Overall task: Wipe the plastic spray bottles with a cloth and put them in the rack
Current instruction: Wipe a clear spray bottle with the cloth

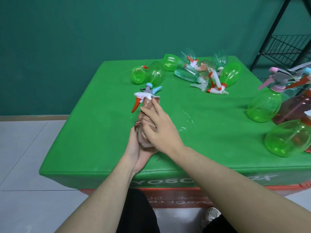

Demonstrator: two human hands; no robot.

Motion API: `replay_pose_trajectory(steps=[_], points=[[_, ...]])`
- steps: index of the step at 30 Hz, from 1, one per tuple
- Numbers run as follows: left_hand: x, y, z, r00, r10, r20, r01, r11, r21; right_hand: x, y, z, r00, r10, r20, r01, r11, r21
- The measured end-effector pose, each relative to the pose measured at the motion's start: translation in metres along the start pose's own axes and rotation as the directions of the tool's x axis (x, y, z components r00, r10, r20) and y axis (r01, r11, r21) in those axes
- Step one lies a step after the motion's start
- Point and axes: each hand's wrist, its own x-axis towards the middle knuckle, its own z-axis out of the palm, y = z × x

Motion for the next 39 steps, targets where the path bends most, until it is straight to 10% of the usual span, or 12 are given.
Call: replay_pose_trajectory(steps=[17, 24, 30, 39], points=[[-0.011, -0.007, 0.029, 0.998, 0.032, 0.058, -0.036, 0.997, 0.07, -0.03, -0.002, 0.001, 0.883, 0.397, -0.251, -0.247, 0.847, 0.472], [-0.014, -0.025, 0.075, 0.993, 0.065, -0.096, -0.06, 0.996, 0.058, -0.019, -0.005, -0.024, 0.708, 0.703, -0.073, -0.29, 0.383, 0.877], [-0.004, -0.031, 0.075, 0.96, 0.279, 0.011, -0.261, 0.882, 0.392, -0.027, -0.01, -0.052, 0.713, 0.653, 0.254, -0.257, -0.093, 0.962], [0.002, -0.019, 0.078, 0.889, 0.424, 0.172, -0.414, 0.585, 0.697, -0.038, -0.006, -0.072, 0.681, 0.649, 0.34, -0.331, -0.141, 0.933]])
